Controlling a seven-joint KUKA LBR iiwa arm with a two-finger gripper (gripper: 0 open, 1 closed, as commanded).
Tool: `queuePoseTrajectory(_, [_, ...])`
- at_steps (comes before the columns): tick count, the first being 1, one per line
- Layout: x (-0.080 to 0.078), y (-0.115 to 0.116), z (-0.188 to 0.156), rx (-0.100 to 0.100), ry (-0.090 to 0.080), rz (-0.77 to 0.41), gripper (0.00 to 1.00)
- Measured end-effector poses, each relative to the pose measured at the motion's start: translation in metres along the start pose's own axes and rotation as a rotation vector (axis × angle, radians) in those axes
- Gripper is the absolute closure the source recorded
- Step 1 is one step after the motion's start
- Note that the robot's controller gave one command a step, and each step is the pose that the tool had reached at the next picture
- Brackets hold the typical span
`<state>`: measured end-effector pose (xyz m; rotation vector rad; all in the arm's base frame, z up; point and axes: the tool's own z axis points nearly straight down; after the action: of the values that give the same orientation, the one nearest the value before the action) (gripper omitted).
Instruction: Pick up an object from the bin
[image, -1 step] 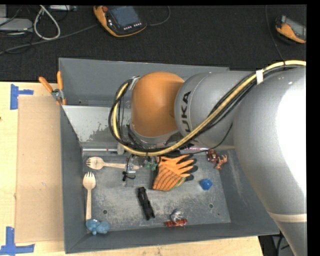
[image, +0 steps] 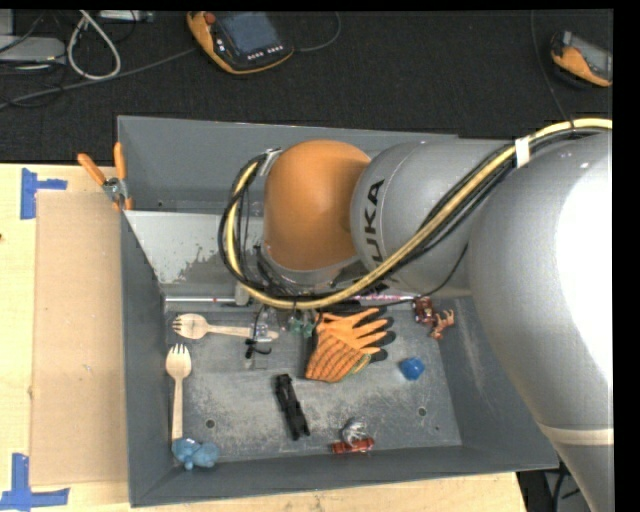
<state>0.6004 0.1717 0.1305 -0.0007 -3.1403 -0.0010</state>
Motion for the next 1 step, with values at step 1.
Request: queuePoseTrajectory(1, [0.0006,-0.0018,-0.0025,0.000,0.001,-0.013,0.00])
